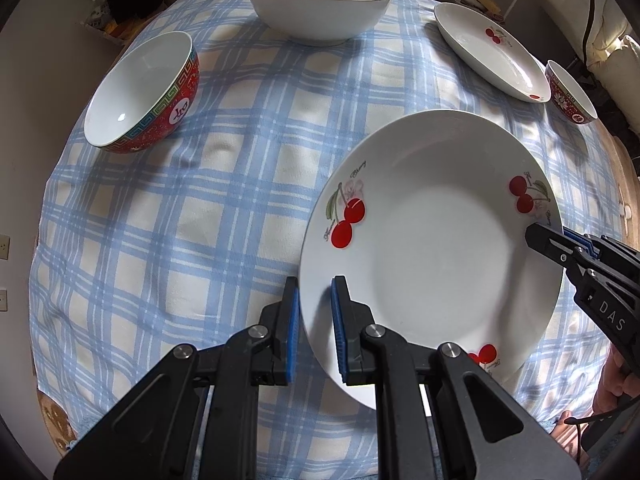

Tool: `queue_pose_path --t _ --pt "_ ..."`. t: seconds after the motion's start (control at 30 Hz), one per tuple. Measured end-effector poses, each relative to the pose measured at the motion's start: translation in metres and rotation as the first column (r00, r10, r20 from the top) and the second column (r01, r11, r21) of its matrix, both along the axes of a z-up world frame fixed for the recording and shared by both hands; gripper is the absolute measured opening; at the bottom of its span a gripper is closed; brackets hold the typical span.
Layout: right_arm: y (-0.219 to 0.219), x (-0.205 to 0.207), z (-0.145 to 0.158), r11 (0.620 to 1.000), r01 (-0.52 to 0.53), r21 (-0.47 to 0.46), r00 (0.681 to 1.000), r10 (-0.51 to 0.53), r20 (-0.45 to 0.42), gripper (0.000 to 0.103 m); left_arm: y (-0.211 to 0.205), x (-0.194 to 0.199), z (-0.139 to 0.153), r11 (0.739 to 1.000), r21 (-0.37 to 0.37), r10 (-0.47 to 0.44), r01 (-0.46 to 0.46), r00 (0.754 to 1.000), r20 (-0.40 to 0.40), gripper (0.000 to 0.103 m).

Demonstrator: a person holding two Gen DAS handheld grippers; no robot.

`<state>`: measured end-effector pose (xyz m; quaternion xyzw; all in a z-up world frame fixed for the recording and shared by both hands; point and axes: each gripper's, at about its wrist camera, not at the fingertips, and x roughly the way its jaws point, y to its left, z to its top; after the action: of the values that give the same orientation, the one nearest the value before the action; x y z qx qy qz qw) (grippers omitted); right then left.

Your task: Organize plates and bowls

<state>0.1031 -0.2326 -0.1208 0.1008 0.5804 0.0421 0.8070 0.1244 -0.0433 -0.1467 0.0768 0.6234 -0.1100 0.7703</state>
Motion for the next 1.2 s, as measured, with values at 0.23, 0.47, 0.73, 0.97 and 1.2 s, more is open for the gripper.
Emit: queue_pose_path --t 0.23,0.47,0.73,0.97,1.2 --pt "0.000 0.001 0.000 1.000 -0.003 0.002 1.000 0.003 -0.002 0.014 0.000 0.002 -0.002 1.000 -0.009 0.003 -0.003 1.000 -0.013 0.015" --pt "0.001 0.000 0.000 1.000 -0.006 -0.031 1.000 0.006 -0.004 0.016 -0.001 -0.002 -0.005 1.000 0.003 0.011 -0.011 1.000 0.011 0.016" --pt "-0.004 -0.002 -0.002 1.000 0.010 -0.019 1.000 -0.010 -0.016 0.016 0.002 -0.007 0.006 1.000 0.022 0.017 -0.018 0.999 0.047 0.016" --pt "-0.017 -0.002 0.006 0.998 0.052 -0.023 0.999 -0.052 -0.005 0.016 0.002 0.003 0.025 0.999 0.029 0.036 -0.038 0.997 0.069 0.022" --pt "-0.032 0.005 0.021 0.995 0.078 -0.058 0.997 -0.077 0.014 0.048 -0.012 0.022 0.045 0.998 0.052 0.030 -0.036 0.993 0.114 0.059"
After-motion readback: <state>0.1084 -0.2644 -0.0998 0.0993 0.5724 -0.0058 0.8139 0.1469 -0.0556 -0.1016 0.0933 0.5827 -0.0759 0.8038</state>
